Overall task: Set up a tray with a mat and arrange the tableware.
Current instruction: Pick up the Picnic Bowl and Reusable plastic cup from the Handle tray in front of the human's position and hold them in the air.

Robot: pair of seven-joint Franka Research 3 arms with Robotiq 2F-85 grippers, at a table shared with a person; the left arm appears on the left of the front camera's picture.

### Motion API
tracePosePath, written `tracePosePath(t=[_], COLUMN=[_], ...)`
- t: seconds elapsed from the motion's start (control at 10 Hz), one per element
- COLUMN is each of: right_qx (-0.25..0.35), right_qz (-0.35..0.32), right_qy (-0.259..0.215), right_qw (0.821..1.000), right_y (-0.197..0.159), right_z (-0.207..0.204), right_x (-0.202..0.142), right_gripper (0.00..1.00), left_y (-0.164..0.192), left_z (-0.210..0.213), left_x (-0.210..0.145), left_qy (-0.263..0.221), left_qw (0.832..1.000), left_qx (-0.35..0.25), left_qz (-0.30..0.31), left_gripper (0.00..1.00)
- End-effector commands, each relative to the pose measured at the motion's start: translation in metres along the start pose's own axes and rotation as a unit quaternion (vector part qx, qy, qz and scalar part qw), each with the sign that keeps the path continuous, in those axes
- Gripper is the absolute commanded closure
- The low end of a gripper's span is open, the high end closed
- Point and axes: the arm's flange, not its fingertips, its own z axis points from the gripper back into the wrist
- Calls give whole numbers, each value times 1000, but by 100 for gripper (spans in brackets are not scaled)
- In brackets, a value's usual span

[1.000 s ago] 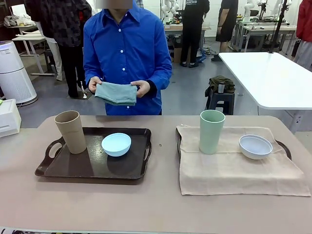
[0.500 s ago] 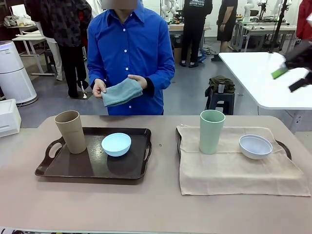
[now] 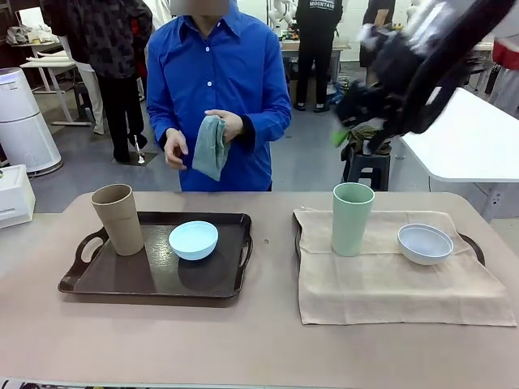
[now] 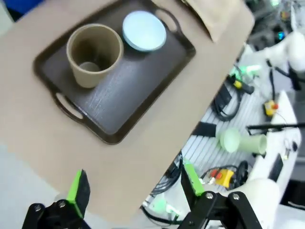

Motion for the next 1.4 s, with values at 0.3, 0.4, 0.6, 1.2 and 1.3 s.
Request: tracePosePath(t=[0.3,0.4,0.6,1.2,1.3], right_qx=[-15,-49,-49,-64,-57], right_qz=[-61,-50,-50,-43,-44], right_qy=[89,57,57,69,67], right_qw=[994,996,996,995,995], right_y=[42,58,58,86,99], right_z=[-54,-68,-68,-121,-133], right_x=[29,24,24,86,96], right_gripper=[13,13,13,13,13], left_y=[-7,-10,-10,54,64], left_z=[9,3,3,-16,-17], left_x=[5,7,7,31,30], left_qy=[-27,11,11,36,12], left_qw=[996,998,998,895,891], left_qx=[-53,-20,-20,147,125], left_qz=[-62,-54,-54,-419,-437], left_gripper=[0,0,0,0,0])
